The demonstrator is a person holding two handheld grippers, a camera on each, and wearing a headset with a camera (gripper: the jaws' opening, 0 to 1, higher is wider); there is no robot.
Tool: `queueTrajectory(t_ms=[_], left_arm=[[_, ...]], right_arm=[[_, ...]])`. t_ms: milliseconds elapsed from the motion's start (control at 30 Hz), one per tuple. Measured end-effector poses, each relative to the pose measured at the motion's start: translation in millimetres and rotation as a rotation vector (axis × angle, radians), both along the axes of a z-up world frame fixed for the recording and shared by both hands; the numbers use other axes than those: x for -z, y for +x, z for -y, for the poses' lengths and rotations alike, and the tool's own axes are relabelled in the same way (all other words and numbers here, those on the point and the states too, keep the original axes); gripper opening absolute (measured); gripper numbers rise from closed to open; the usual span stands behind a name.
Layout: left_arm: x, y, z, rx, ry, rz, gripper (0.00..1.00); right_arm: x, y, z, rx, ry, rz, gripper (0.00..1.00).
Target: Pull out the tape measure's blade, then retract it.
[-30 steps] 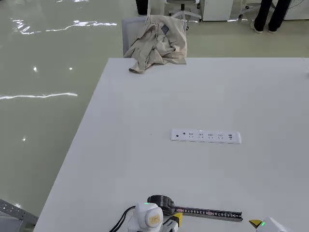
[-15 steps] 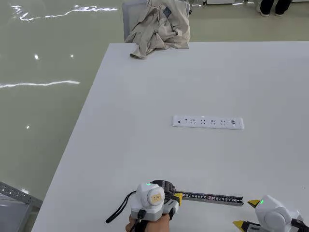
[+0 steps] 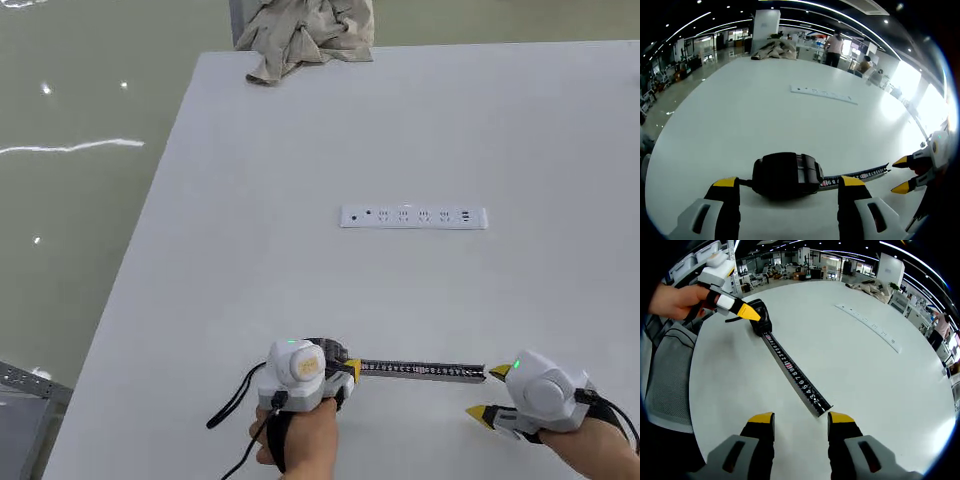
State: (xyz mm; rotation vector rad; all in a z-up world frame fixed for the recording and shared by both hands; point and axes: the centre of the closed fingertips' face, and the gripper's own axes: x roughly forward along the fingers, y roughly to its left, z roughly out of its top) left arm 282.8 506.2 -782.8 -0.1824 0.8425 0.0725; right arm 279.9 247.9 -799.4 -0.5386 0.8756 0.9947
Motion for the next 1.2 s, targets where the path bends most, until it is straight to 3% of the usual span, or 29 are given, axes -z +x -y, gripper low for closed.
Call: queueTrajectory(t_ms=[533, 800, 1200], left_arm=[[8.7, 6.9, -3.5, -0.013, -0.003, -0.02, 0.75], [11.4, 9.6, -3.2, -0.022, -0.005, -0.027, 0.73], [18.3, 12.3, -4.5, -0.028, -0.007, -0.04, 0.71]], right_arm=[[7.5, 16.0, 6.6, -0.12, -0.038, 0.007, 0.36], [14.8, 18.8, 8.5, -0.213, -0.048, -0.018, 0.32], [19.4, 23.0, 3.6, -0.291, -0.051, -0.034, 0.31]])
